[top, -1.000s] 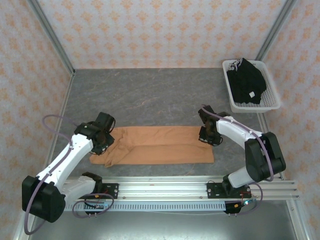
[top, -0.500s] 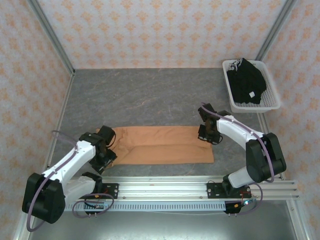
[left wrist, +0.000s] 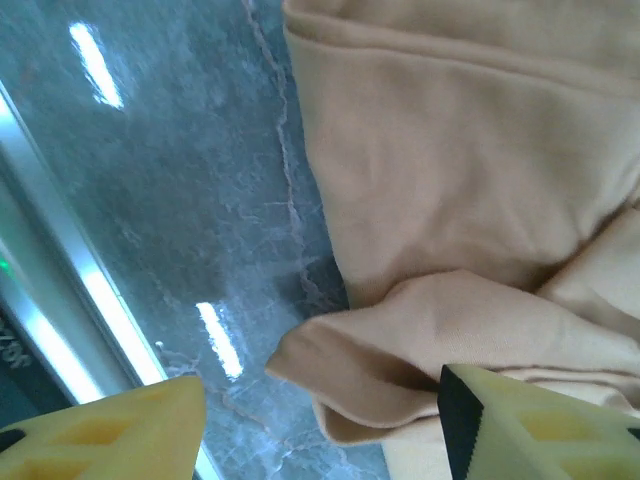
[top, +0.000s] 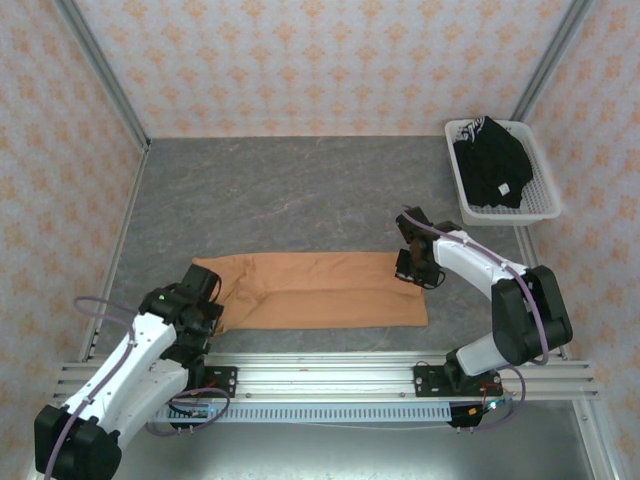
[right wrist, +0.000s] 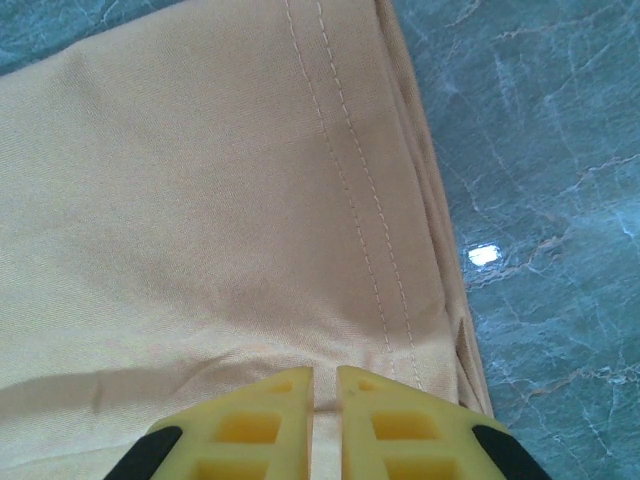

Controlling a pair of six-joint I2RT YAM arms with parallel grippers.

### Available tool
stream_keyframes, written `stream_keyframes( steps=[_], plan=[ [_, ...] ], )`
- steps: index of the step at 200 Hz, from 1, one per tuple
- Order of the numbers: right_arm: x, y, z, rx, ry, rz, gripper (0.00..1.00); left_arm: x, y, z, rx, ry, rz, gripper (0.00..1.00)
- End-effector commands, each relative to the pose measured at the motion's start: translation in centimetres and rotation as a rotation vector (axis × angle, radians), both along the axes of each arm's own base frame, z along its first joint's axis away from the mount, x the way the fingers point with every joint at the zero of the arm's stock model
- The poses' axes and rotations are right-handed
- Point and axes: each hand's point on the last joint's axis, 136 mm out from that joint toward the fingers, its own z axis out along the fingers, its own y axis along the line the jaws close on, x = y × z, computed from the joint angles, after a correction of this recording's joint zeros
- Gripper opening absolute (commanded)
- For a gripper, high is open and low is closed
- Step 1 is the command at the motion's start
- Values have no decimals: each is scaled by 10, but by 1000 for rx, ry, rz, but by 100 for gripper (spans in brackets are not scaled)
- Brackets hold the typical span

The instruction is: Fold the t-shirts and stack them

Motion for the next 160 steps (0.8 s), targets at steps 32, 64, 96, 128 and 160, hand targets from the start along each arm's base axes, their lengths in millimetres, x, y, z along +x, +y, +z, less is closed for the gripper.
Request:
stream_keyframes(
  steps=[32,64,96,128,160],
  plan=[
    [1,2,0,-6,-3,26,13,-6,2,-18,-16,40,182,51],
    [2,2,0,-5,-5,22,13,-8,6,-23,10,56,184,27],
    [5,2,0,-8,-8,22,13,-5,9,-16,33,53,168,4],
    [8,4,2,-4,-15,21,13,8,16,6,91,13,109,0],
    [10,4,0,-6,-12,25,13,34,23,37,186,8,-34,0]
  ],
)
